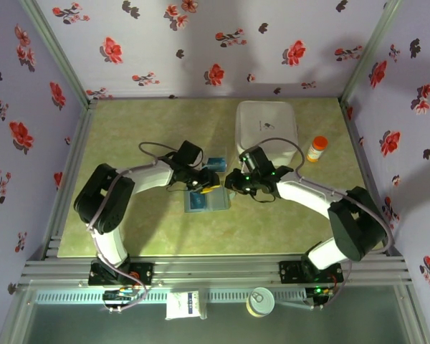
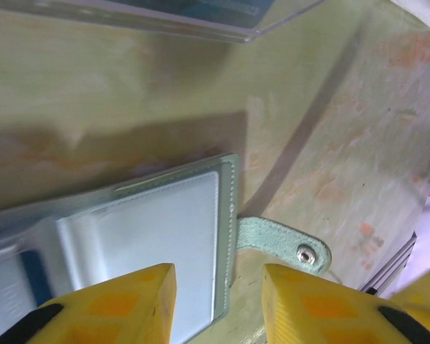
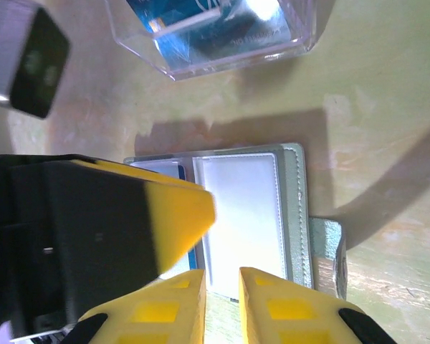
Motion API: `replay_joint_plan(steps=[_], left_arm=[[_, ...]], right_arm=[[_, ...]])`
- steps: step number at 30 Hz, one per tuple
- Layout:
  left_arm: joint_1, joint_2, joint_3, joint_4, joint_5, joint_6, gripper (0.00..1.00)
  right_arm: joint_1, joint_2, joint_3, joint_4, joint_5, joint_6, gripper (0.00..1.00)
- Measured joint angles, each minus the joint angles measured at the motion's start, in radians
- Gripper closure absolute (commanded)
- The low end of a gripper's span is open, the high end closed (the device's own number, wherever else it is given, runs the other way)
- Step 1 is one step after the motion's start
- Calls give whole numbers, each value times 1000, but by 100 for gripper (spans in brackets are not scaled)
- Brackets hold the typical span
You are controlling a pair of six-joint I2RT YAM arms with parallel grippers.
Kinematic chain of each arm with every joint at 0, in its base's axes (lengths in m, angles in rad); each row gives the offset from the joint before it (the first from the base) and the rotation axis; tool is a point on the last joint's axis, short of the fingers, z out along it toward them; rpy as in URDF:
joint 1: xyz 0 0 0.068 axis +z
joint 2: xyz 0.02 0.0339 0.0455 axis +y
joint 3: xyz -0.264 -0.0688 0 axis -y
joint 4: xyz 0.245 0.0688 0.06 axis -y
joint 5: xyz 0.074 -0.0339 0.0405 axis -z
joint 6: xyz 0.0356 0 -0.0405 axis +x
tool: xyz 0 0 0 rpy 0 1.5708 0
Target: Take the credit cards out of the card holder
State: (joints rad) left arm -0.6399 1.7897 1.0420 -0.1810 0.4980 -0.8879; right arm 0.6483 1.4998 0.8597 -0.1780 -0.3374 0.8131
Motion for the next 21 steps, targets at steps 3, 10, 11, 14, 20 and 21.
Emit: replay_joint_plan(steps=[3, 10, 11, 14, 20, 21], left_arm=[[28, -55, -40, -3, -2, 1, 67], [92, -171, -143, -19, -28, 15, 69], [101, -183, -156, -28, -35, 21, 71], [126, -208, -191, -41, -46, 34, 74], [143, -224, -241, -56, -56, 53, 83], [143, -224, -246, -56, -57, 56, 84]], right_arm=[[22, 38, 23, 0, -4, 2, 80], [84, 140, 118, 7, -15, 2, 80], [92, 154, 130, 8, -18, 2, 80], [111, 195, 159, 15, -29, 3, 80], [134, 249, 185, 17, -48, 3, 80], [136, 256, 188, 17, -51, 3, 80]])
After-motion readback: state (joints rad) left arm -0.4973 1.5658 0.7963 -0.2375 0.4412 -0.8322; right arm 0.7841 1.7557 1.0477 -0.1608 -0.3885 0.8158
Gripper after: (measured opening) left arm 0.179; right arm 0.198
